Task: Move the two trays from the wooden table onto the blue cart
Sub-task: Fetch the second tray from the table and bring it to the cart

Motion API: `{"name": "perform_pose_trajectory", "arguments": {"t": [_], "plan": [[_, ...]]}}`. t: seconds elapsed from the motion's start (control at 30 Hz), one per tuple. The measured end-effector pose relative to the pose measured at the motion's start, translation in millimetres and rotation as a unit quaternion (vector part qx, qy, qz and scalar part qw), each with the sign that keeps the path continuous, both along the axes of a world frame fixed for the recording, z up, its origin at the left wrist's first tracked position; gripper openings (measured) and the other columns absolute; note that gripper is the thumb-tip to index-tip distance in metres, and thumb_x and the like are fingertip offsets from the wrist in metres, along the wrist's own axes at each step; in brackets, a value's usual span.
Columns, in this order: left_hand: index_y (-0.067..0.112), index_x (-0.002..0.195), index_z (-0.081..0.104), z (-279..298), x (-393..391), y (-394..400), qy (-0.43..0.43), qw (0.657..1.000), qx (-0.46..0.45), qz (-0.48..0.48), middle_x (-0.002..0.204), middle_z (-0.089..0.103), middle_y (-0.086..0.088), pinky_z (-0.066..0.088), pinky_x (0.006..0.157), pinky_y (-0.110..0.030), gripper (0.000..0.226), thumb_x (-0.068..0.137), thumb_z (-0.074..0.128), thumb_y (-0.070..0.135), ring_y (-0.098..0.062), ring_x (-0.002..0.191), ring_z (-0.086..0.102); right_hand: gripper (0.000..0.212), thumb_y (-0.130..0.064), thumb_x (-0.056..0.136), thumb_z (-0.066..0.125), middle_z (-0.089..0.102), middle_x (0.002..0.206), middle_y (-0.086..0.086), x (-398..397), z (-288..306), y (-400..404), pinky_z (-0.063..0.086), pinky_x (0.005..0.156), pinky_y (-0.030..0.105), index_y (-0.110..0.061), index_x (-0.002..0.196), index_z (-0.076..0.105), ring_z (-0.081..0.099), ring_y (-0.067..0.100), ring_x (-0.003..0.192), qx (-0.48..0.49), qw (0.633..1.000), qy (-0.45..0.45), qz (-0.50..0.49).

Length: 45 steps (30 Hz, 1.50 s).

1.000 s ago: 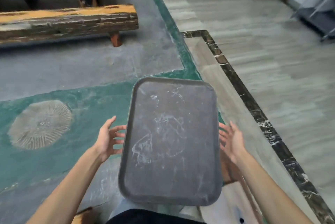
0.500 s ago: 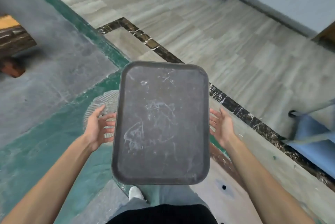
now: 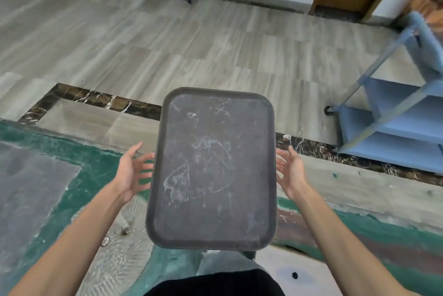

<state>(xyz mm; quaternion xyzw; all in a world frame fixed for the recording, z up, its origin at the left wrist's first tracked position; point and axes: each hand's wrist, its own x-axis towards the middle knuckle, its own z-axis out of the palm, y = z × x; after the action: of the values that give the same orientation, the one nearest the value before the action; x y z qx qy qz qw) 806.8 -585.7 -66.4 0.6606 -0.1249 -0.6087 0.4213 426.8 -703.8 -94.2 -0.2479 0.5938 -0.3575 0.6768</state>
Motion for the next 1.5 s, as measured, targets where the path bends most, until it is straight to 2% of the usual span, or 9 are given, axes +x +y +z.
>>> {"name": "perform_pose_trajectory", "arguments": {"t": [0.1,0.3,0.5,0.83,1.1,1.2,1.3,1.4,1.5], "plan": [[0.020,0.113,0.063,-1,-20,-74,-0.010,0.999,0.000,-0.048,0.083,0.050,-0.006,0.036,0.069,-0.036,0.067,0.076,0.041,0.073,-0.021,0.075,0.048,0.046,-0.052,0.101,0.035,0.064,0.097,0.003,-30,2,-37,0.043,0.081,0.035,-0.020,0.108,0.067,0.057,0.018,0.093,-0.001,0.998,0.006,-0.058],[0.021,0.110,0.068,-6,-77,-202,0.003,0.988,0.003,-0.156,0.088,0.051,-0.005,0.038,0.066,-0.035,0.073,0.067,0.049,0.077,-0.021,0.076,0.047,0.042,-0.053,0.100,0.037,0.063,0.088,0.000,-102,6,-85,0.042,0.072,0.033,-0.022,0.099,0.066,0.056,0.017,0.084,-0.001,0.986,0.006,-0.165],[0.016,0.123,0.065,-23,-152,-326,0.018,0.971,0.014,-0.236,0.105,0.051,-0.010,0.041,0.072,-0.038,0.069,0.079,0.046,0.066,-0.024,0.084,0.050,0.046,-0.050,0.103,0.031,0.061,0.089,0.002,-170,-2,-129,0.041,0.072,0.034,-0.019,0.111,0.064,0.057,0.018,0.084,0.013,0.961,0.005,-0.276],[0.018,0.108,0.072,-18,-287,-513,0.019,0.932,0.031,-0.361,0.087,0.058,-0.002,0.042,0.074,-0.038,0.055,0.081,0.049,0.060,-0.022,0.080,0.053,0.053,-0.050,0.103,0.030,0.052,0.063,-0.005,-259,10,-195,0.036,0.069,0.036,-0.015,0.120,0.066,0.050,0.015,0.068,0.022,0.898,0.009,-0.439],[0.017,0.112,0.069,6,-419,-581,-0.001,0.884,0.016,-0.468,0.092,0.054,-0.002,0.042,0.078,-0.039,0.052,0.087,0.046,0.055,-0.020,0.080,0.050,0.034,-0.047,0.096,0.045,0.042,0.074,-0.002,-337,23,-188,0.036,0.071,0.036,-0.023,0.105,0.068,0.045,0.016,0.071,0.003,0.847,0.007,-0.531],[0.019,0.114,0.069,12,-481,-592,-0.011,0.863,0.007,-0.506,0.093,0.052,-0.001,0.043,0.074,-0.037,0.047,0.087,0.049,0.053,-0.020,0.082,0.049,0.026,-0.035,0.084,0.054,0.056,0.074,-0.003,-373,25,-179,0.041,0.070,0.033,-0.027,0.096,0.075,0.052,0.013,0.069,0.004,0.834,0.022,-0.551],[0.022,0.112,0.069,15,-550,-601,-0.020,0.837,-0.007,-0.546,0.093,0.052,0.000,0.043,0.079,-0.039,0.043,0.086,0.052,0.052,-0.019,0.085,0.050,0.036,-0.017,0.086,0.050,0.070,0.072,-0.011,-419,26,-170,0.043,0.069,0.030,-0.026,0.113,0.072,0.059,0.008,0.071,0.008,0.825,0.045,-0.563],[0.024,0.108,0.070,10,-624,-609,-0.025,0.816,-0.028,-0.576,0.088,0.053,0.003,0.043,0.077,-0.035,0.036,0.086,0.055,0.047,-0.015,0.078,0.049,0.046,-0.005,0.088,0.045,0.073,0.090,-0.005,-477,22,-168,0.045,0.069,0.029,-0.026,0.125,0.064,0.062,0.012,0.084,0.020,0.811,0.079,-0.579],[0.025,0.108,0.071,-2,-704,-612,-0.072,0.803,-0.088,-0.585,0.083,0.065,0.008,0.047,0.067,-0.029,0.024,0.090,0.056,0.026,-0.010,0.071,0.055,0.051,0.003,0.090,0.043,0.068,0.091,0.000,-543,10,-173,0.040,0.062,0.030,-0.023,0.129,0.061,0.057,0.015,0.076,0.024,0.796,0.112,-0.595]]}}
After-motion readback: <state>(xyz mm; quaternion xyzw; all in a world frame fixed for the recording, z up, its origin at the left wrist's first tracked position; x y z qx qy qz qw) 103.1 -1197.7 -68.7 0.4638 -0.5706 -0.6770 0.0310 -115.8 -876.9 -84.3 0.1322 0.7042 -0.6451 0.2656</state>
